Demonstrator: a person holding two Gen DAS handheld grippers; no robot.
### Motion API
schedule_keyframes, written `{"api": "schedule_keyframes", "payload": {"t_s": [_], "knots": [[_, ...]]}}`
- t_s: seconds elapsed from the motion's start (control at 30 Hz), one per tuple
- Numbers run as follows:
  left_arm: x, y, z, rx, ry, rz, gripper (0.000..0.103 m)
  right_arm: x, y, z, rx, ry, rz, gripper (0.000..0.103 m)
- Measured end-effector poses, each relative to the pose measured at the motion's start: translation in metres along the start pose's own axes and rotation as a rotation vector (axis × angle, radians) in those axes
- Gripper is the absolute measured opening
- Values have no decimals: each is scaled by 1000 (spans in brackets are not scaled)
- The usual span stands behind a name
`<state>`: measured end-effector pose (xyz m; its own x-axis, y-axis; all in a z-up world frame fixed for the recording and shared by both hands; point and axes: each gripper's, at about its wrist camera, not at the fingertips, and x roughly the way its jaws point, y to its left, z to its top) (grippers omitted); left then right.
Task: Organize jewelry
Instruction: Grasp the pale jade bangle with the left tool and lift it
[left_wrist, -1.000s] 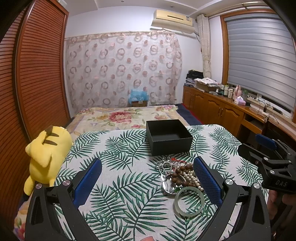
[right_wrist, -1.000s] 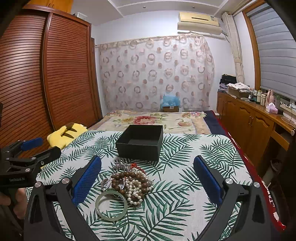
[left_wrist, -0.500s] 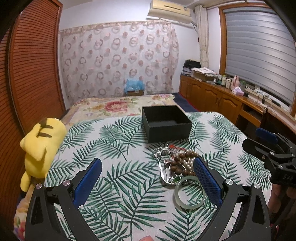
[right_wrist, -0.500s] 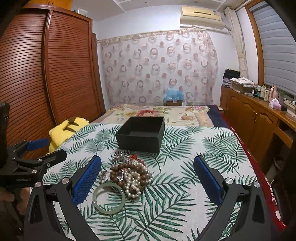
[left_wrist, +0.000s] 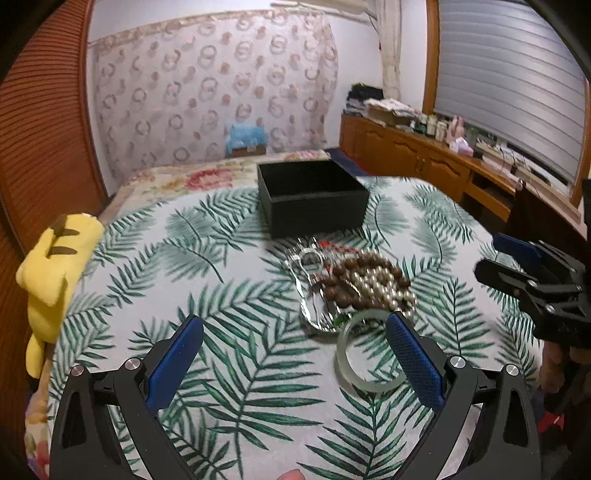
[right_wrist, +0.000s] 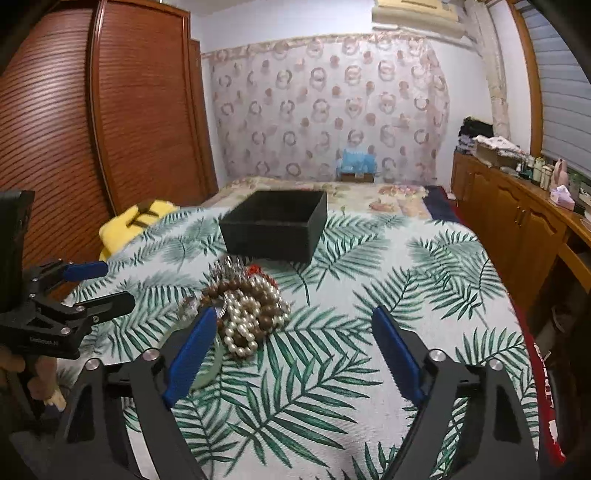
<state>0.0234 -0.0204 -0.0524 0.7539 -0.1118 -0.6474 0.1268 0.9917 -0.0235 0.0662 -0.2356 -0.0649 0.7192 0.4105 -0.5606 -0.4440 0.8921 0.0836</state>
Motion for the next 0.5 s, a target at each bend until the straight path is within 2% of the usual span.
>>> {"api": "schedule_keyframes", "payload": {"t_s": [0.23,0.37,0.5], "knots": [[21,-14,-11,40,80,-79,95,23,-14,-18,8,105,6,85],[30,-22,-15,56,107,-114,95,24,-19,-28,27,128,28,85],[39,-32,-15,87,132,-133,95,19,-22,-30,46,113,40,85]]}}
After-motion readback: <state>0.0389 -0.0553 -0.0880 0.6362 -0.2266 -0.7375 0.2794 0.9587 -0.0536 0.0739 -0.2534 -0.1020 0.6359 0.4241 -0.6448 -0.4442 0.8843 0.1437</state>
